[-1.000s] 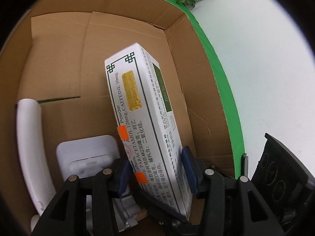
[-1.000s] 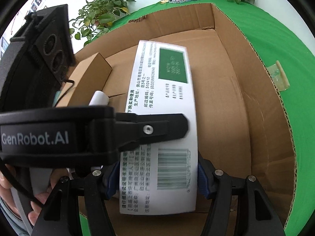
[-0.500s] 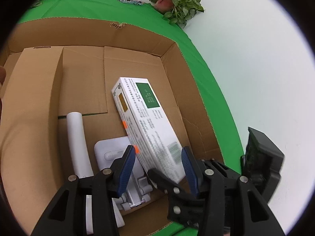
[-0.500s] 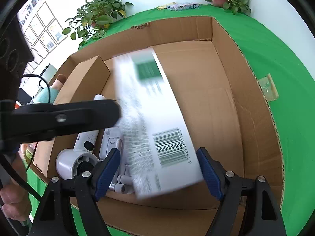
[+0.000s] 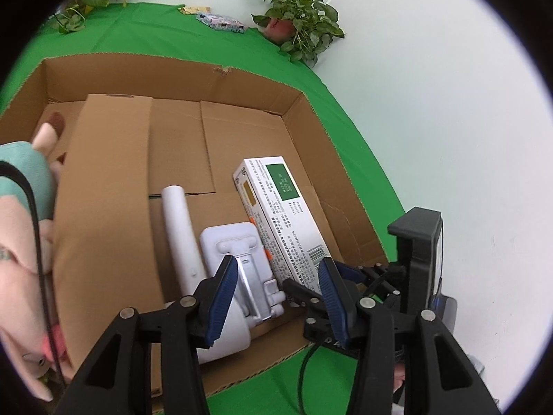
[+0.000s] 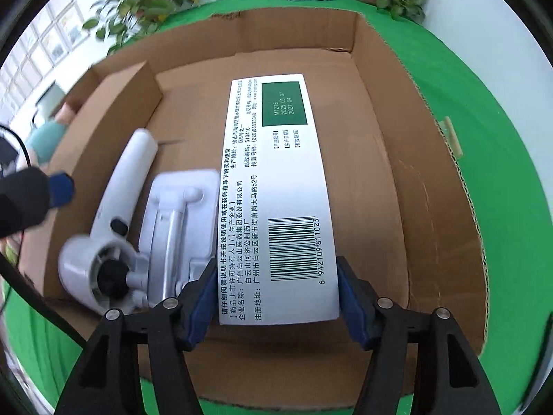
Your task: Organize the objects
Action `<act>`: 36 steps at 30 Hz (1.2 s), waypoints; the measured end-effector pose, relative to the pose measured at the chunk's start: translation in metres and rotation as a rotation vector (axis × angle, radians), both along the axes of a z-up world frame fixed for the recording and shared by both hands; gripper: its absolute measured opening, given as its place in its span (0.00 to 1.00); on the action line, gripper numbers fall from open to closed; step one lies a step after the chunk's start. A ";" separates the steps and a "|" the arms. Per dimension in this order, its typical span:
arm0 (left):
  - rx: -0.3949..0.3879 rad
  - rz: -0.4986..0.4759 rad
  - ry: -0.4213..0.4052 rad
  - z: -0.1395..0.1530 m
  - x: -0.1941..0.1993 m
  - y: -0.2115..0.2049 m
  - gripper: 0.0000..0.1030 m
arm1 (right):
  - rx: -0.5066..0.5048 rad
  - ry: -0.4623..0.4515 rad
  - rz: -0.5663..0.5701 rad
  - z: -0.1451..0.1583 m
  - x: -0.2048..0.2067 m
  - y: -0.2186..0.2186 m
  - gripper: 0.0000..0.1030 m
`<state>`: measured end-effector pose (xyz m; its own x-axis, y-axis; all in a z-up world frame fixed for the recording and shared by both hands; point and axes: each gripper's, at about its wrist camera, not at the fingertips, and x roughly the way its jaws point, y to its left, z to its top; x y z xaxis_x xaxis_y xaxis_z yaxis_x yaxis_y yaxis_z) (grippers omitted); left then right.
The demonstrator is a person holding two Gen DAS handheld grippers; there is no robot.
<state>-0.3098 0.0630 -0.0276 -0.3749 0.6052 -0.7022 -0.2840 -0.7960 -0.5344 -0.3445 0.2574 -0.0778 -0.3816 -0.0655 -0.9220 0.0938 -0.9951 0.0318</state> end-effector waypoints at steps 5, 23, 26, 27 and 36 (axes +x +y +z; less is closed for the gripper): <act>-0.078 0.077 0.088 0.001 0.002 -0.013 0.46 | -0.033 0.035 -0.001 0.014 -0.005 0.001 0.68; -0.271 0.211 0.268 -0.008 0.062 -0.046 0.47 | -0.046 0.036 -0.006 0.003 -0.003 -0.010 0.62; -0.322 0.253 0.333 -0.015 0.069 -0.040 0.49 | -0.038 0.156 0.014 0.018 0.016 -0.015 0.72; -0.345 0.278 0.356 -0.017 0.072 -0.038 0.53 | -0.034 0.218 0.028 0.023 0.026 -0.019 0.79; -0.445 0.490 0.503 -0.040 0.094 -0.033 0.80 | -0.017 0.550 0.030 0.014 0.083 -0.050 0.99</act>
<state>-0.2158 0.0302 -0.0675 -0.8567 -0.0026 -0.5159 0.0286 -0.9987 -0.0426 -0.2619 0.2074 -0.0640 -0.8044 -0.0967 -0.5861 0.1295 -0.9915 -0.0141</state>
